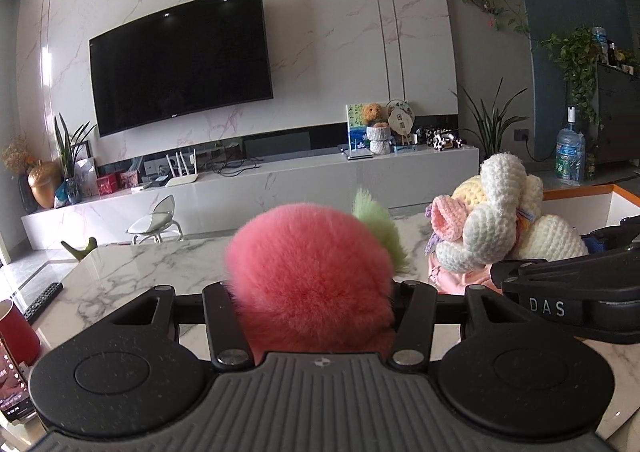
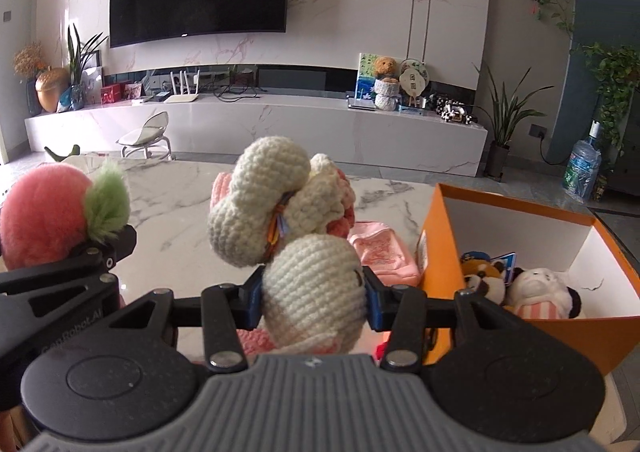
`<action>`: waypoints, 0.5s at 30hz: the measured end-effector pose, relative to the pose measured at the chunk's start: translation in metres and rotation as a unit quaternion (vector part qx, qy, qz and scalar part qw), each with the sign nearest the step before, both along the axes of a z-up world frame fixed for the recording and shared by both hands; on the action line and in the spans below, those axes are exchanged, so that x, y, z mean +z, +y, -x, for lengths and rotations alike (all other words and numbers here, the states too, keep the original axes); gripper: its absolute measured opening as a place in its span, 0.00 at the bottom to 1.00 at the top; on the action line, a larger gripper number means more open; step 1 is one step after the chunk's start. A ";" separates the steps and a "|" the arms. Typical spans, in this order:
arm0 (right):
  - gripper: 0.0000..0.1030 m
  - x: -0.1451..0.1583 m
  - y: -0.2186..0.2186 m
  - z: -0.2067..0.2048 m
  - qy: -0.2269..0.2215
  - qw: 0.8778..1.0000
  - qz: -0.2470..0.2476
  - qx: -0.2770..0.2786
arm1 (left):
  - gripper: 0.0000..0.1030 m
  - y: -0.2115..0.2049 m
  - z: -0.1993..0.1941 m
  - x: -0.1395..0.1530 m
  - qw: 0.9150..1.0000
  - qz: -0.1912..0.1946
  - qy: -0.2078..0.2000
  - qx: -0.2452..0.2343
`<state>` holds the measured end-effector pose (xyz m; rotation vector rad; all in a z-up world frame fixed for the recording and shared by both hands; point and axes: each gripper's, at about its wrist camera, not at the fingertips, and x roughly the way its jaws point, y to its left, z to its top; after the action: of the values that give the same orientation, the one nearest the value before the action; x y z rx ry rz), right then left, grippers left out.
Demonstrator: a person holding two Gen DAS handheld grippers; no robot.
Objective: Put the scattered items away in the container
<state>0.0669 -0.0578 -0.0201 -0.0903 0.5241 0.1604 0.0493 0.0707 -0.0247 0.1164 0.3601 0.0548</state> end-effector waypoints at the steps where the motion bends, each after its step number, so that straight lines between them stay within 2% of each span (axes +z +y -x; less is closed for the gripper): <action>1: 0.49 0.003 -0.007 0.003 -0.004 1.000 -0.004 -0.007 | 0.57 -0.006 0.001 0.003 1.000 -0.002 -0.003 -0.006; 15: 0.49 0.032 -0.103 0.023 -0.055 0.991 -0.055 -0.105 | 0.58 -0.095 -0.020 0.027 0.994 -0.019 -0.024 -0.101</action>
<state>0.0438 -0.1607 0.0118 0.0635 0.4108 -0.0210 0.0697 -0.0241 0.0022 0.1879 0.2975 -0.1346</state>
